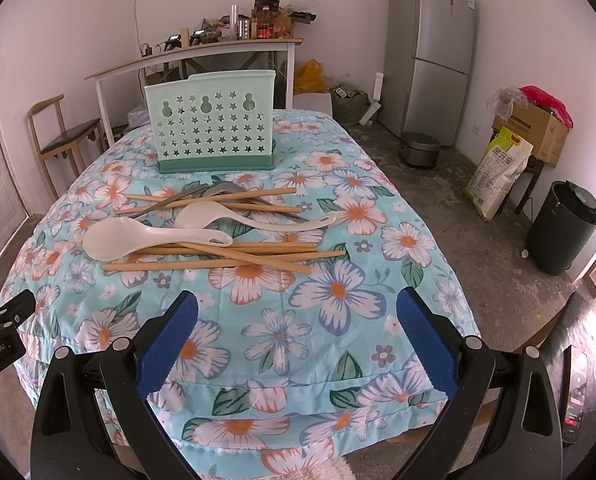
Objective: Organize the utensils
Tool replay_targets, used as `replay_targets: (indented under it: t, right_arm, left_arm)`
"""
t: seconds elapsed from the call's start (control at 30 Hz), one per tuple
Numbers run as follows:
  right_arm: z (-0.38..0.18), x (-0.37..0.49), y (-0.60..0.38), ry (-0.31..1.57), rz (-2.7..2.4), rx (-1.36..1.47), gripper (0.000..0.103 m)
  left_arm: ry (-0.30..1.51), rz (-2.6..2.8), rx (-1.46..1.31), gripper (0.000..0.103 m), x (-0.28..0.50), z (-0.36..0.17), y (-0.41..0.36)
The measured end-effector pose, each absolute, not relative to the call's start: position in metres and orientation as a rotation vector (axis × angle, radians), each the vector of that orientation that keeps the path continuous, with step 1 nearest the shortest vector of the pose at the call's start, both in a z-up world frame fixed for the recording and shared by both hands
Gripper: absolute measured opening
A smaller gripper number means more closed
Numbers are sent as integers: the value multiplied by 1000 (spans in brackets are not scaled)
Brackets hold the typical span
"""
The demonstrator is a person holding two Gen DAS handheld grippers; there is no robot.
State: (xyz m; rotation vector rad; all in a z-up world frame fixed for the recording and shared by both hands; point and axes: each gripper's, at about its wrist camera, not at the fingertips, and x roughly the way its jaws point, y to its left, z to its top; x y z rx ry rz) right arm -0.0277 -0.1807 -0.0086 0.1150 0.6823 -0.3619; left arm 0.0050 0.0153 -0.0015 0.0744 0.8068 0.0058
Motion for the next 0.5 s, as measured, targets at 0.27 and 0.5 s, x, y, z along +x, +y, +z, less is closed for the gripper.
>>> replay_targets:
  t: [0.27,0.5]
  right_arm:
    - [-8,-28,-180,682,-362,114,97]
    - [-8,-28,-180,682,-362,114,97]
  left_arm:
    - [806,7,72,95,5,-1,14]
    - [805,6,72,95,4,0,13]
